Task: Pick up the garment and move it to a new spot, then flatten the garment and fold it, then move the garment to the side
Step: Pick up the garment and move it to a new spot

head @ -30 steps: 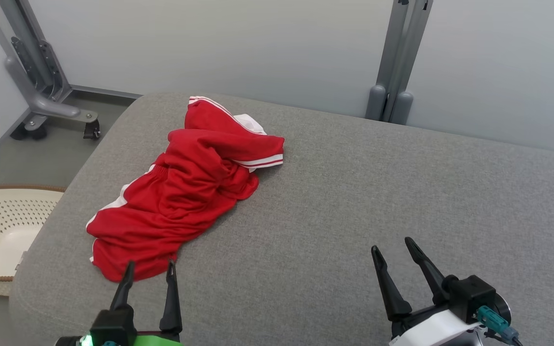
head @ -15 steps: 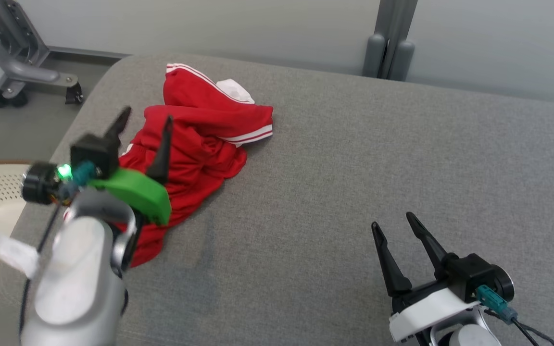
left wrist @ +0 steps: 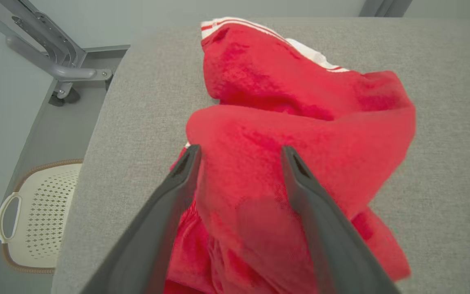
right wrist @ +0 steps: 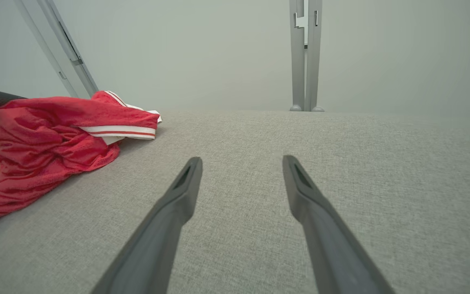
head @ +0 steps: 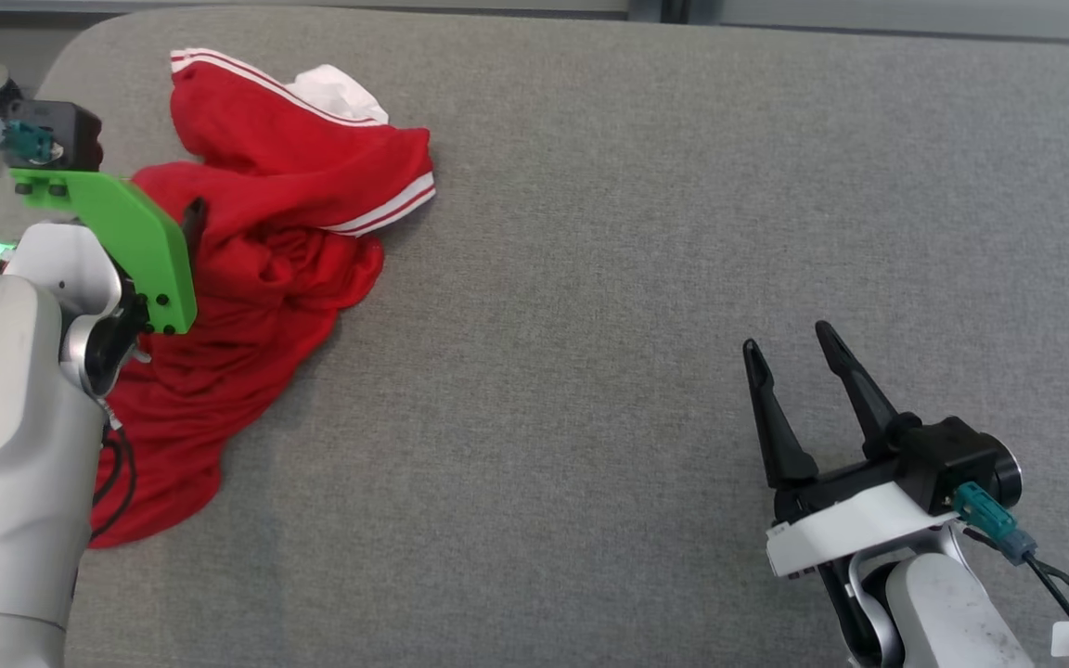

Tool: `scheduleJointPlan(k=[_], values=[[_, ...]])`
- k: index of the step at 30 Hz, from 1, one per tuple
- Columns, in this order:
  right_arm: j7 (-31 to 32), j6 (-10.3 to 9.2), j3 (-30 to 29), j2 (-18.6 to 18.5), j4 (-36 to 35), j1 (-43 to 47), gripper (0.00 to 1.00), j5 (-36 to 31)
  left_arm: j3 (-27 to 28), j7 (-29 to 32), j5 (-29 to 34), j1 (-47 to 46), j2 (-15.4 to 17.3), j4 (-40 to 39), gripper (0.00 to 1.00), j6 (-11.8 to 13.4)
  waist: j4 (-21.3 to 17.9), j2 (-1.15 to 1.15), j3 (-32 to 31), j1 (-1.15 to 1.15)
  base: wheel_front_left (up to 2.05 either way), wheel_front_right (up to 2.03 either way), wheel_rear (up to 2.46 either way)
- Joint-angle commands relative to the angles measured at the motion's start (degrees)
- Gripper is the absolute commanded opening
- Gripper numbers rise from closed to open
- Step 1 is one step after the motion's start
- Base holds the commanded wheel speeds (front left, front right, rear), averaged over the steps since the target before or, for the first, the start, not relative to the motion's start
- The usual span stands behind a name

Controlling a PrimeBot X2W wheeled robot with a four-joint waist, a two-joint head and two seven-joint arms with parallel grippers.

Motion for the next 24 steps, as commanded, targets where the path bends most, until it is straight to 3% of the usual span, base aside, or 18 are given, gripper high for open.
scheduleJointPlan(k=[1,12,13,14,15,24], values=[[-0.17,-0.04,-0.17,-0.14,-0.46,-0.98,1.0,-0.15,-0.18,0.07,-0.81,-1.02,0.42,0.87,1.0,-0.18,-2.69,0.0,3.66,-0.01,0.0,0.0,0.0],[-0.17,-0.04,-1.45,-0.16,-1.06,-2.86,1.0,-1.38,-2.91,-5.48,-5.28,-0.94,-1.2,7.75,1.0,-0.2,-1.48,0.0,7.9,-0.01,0.0,0.0,0.0],[-0.18,-0.04,-1.47,-0.16,-0.98,-2.83,1.0,-1.42,-3.2,-6.47,-5.6,-1.05,-1.28,7.93,0.61,-0.2,-1.36,0.0,7.87,-0.01,0.0,0.0,0.0],[-0.18,-0.04,-1.44,-0.16,-0.79,-2.82,1.0,-1.43,-3.33,-8.23,-5.92,-1.18,-1.27,8.11,0.13,-0.2,-1.24,0.0,7.64,-0.01,0.0,0.0,0.0],[-0.17,-0.04,-1.37,-0.16,-0.68,-2.78,1.0,-1.37,-3.5,-9.64,-6.13,-1.26,-1.16,8.3,0.0,-0.2,-1.21,0.0,7.39,-0.01,0.0,0.0,0.0],[-0.18,-0.04,-0.22,-0.16,0.66,-0.11,1.0,0.81,-6.4,-26.68,-2.45,-3.87,1.44,6.51,0.0,0.63,-2.23,0.0,-0.41,-0.01,0.0,0.0,0.0]])
